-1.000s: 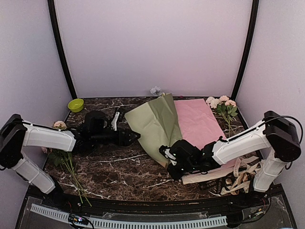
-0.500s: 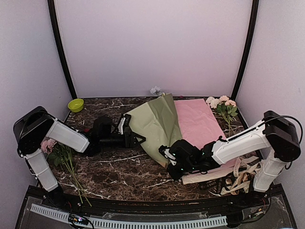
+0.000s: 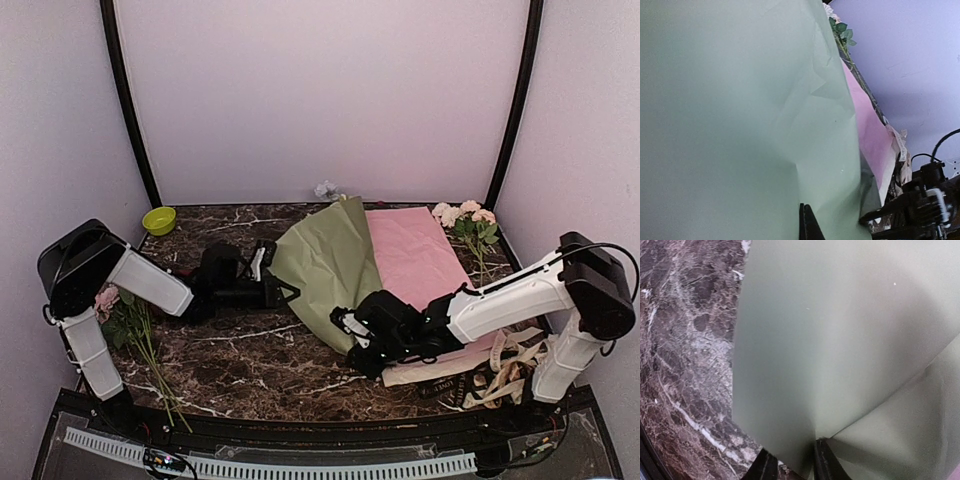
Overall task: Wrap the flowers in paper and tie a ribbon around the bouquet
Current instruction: Fold the two-thirds-folded wrapping paper at the center of the board, then press the fold line of the folded wrapping paper.
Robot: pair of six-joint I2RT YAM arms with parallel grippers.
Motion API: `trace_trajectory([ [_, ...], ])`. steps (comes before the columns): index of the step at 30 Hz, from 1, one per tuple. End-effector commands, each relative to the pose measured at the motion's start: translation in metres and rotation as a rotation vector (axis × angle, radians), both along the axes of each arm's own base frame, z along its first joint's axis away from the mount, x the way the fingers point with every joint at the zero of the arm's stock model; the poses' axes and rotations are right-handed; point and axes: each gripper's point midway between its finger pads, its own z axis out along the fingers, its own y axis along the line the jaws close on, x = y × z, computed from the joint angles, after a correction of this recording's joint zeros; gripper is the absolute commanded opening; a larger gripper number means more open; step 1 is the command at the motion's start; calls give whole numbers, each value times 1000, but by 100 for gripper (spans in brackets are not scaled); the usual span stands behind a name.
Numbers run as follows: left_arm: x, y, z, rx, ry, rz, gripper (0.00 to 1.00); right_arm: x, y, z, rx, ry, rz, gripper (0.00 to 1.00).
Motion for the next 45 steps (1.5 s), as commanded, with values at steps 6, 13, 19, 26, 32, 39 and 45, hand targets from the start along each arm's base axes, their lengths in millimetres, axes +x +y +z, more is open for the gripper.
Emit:
trace_trajectory([
  [6, 23, 20, -50, 145, 94, 40, 0, -18, 23, 94, 282, 10, 168, 40],
  [13, 24, 19, -57, 155, 106, 21, 0, 34, 14, 134, 447, -60, 27, 43],
  [19, 34, 26, -67, 165, 143, 33, 0, 46, 31, 96, 400, -1, 46, 32],
  [26, 38, 27, -70, 162, 152, 19, 0, 3, 56, 38, 299, 91, 192, 20],
  [32, 48, 30, -68, 158, 150, 34, 0, -14, 43, -17, 146, 165, 181, 13],
  [39, 78, 39, -52, 242, 70, 70, 22, -14, 34, -31, 104, 189, 143, 10],
  [45, 95, 73, -6, 394, -75, 208, 72, -10, 36, -29, 110, 184, 109, 10],
])
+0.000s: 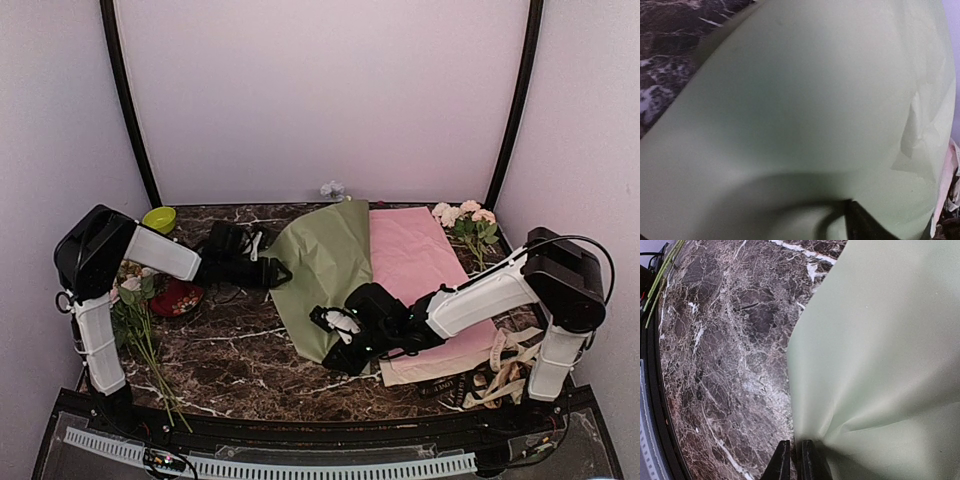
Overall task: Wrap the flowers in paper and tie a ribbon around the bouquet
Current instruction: Press the fold line of the folded wrapping paper.
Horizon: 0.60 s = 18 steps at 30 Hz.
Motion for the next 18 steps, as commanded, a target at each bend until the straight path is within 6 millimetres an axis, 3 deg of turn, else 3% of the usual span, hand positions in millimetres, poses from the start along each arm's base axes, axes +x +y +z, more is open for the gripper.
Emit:
trace_trajectory([
  [1, 11, 44, 45, 189, -145, 136, 77, -4, -15, -26, -98, 36, -43, 10],
  [3, 14, 71, 66, 281, -191, 240, 79, -4, -14, -26, -103, 40, -43, 10],
  [5, 4, 79, 86, 331, -224, 273, 77, -3, -13, -25, -99, 41, -40, 10],
  [7, -15, 63, 103, 358, -297, 219, 75, -2, -11, -22, -94, 36, -40, 10],
  [8, -29, 45, 110, 350, -328, 167, 73, -2, -10, -20, -90, 35, -40, 10],
  [10, -58, 11, 109, 249, -310, 47, 68, -1, -7, -17, -80, 33, -39, 11],
  [12, -73, -11, 95, 125, -229, -23, 61, 0, -5, -15, -77, 33, -38, 11],
  [18, -75, -51, 56, 64, -132, -129, 58, 2, -3, -13, -72, 28, -43, 11],
])
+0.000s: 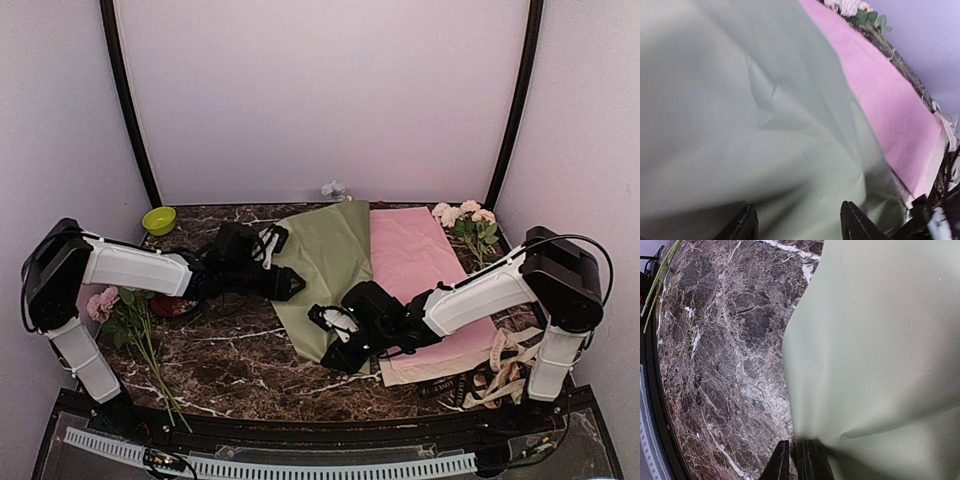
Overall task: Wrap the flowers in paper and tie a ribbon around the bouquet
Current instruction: Press the fold line of the folded wrapping paper.
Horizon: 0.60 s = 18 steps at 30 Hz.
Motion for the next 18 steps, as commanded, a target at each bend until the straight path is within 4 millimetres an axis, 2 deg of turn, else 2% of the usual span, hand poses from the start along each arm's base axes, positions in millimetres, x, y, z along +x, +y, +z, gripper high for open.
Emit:
trace_trajectory([
  [1, -2, -20, -33, -17, 95, -66, 59, 0, -5, -13, -58, 8, -21, 11],
  [5, -1, -12, -72, 84, 174, -39, 59, 3, 1, -3, -33, 0, -23, 12],
  [9, -9, -13, -98, 110, 236, -67, 59, 8, 16, 33, 44, -26, -16, 13],
  [14, -11, -11, -110, 140, 266, -69, 59, 20, 18, 71, 104, -45, -55, 19],
  [18, -11, -5, -116, 155, 282, -64, 58, 38, -2, 96, 190, -6, -150, 25],
])
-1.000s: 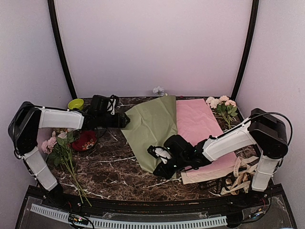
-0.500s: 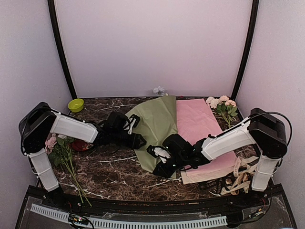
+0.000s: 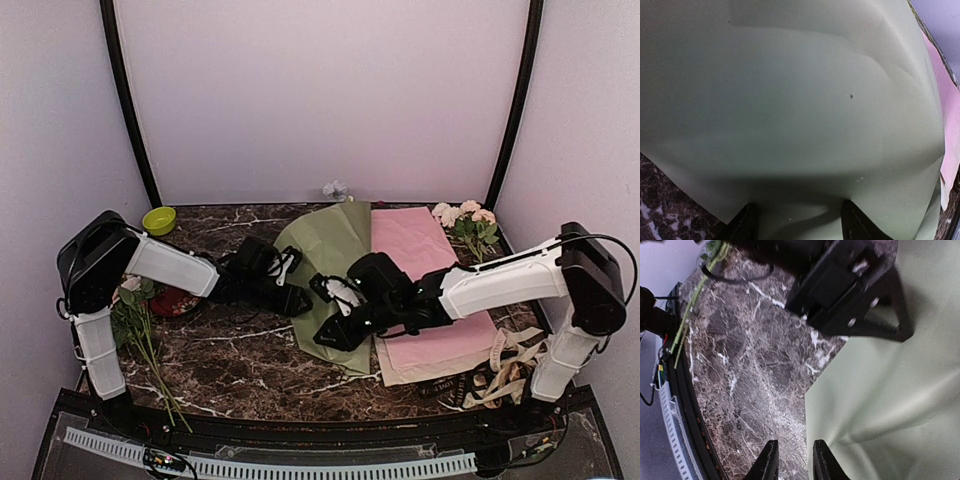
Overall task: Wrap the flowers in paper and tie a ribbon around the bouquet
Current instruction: Press the fold line of the folded wrapping paper.
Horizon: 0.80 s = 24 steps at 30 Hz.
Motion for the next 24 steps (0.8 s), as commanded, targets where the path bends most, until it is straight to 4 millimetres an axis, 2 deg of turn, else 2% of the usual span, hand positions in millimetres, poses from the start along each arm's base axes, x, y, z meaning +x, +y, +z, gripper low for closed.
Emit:
trace_trajectory([
  [1, -10, 11, -22, 58, 70, -9, 58, 31, -21, 42, 125, 19, -132, 26],
  [2, -10, 11, -23, 59, 69, -11, 58, 40, -30, 38, 127, 35, -169, 27],
  [3, -10, 12, -24, 62, 69, -13, 58, 49, -38, 48, 156, 32, -191, 27],
  [4, -10, 11, -23, 60, 69, -15, 58, 56, -44, 49, 171, 42, -195, 27],
  [6, -11, 12, -26, 63, 74, -16, 58, 56, -43, 48, 220, 91, -117, 25],
  [9, -13, 14, -29, 79, 78, -24, 58, 48, -33, 34, 260, 147, 11, 22],
  [11, -13, 16, -31, 95, 82, -26, 58, 50, -24, 28, 263, 163, 53, 18],
  [15, -16, 21, -37, 127, 103, -22, 58, 59, 2, 38, 331, 171, 129, 14],
  [17, -18, 25, -41, 145, 116, -18, 58, 66, 10, 35, 340, 184, 127, 15],
  [21, -23, 33, -49, 188, 147, -13, 58, 104, -5, -1, 273, 224, -12, 13],
  [24, -28, 39, -56, 228, 168, -26, 58, 135, -17, -2, 304, 217, -99, 13],
])
